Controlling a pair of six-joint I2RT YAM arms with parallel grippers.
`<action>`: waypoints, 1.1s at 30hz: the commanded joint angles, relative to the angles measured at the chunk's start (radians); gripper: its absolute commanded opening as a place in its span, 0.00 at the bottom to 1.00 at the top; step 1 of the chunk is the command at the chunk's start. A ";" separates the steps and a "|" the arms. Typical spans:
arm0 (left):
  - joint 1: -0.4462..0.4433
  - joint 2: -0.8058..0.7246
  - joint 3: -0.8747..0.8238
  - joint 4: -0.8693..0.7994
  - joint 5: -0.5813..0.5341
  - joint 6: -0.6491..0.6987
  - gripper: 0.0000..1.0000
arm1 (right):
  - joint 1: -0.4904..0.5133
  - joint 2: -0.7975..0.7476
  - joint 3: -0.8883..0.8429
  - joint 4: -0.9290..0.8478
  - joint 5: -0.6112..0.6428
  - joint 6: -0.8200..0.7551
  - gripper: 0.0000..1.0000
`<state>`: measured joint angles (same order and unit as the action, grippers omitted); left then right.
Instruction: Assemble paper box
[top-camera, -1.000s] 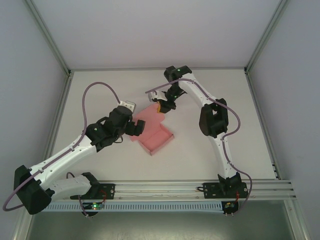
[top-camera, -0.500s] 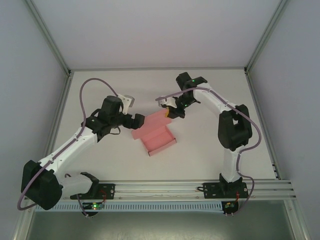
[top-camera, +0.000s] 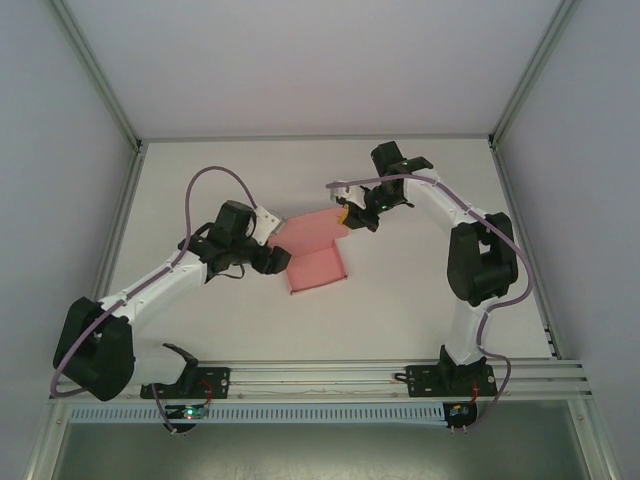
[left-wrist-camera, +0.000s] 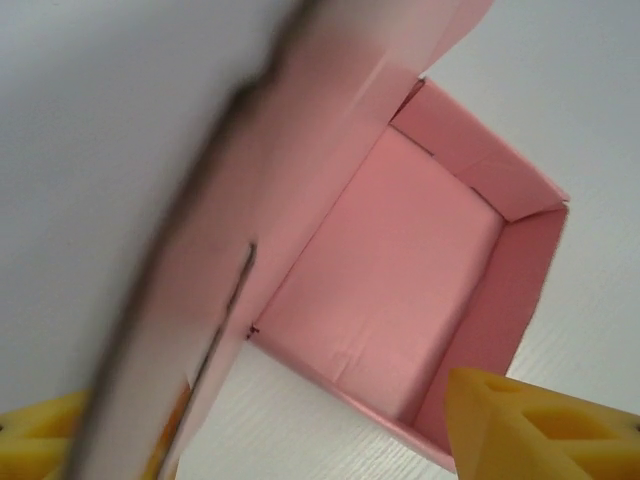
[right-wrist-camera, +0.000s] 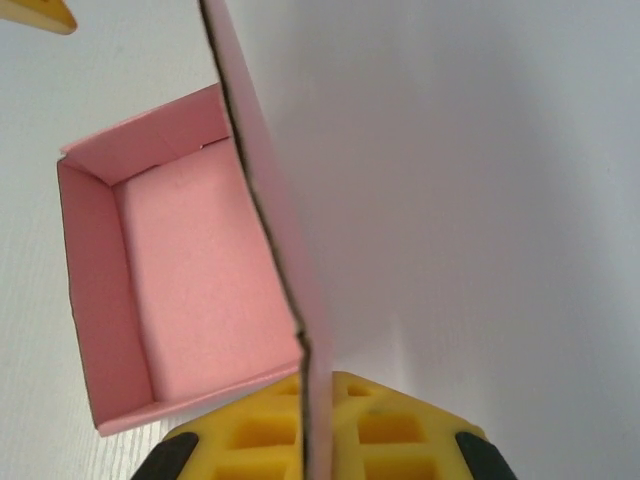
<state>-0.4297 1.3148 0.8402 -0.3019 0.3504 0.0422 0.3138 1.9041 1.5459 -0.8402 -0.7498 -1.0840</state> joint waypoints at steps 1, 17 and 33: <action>0.015 0.013 0.039 0.015 -0.069 0.027 0.63 | -0.001 -0.030 0.003 -0.052 -0.053 -0.036 0.05; 0.016 0.132 0.185 -0.015 -0.165 -0.093 0.00 | 0.034 -0.084 -0.048 0.249 0.156 0.341 0.05; -0.098 0.315 0.266 0.324 -0.549 -0.692 0.00 | 0.300 -0.231 -0.478 1.109 0.919 1.550 0.00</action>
<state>-0.5121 1.6043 1.0733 -0.1165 -0.1879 -0.4568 0.5781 1.6642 1.0927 0.0612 0.0635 0.2245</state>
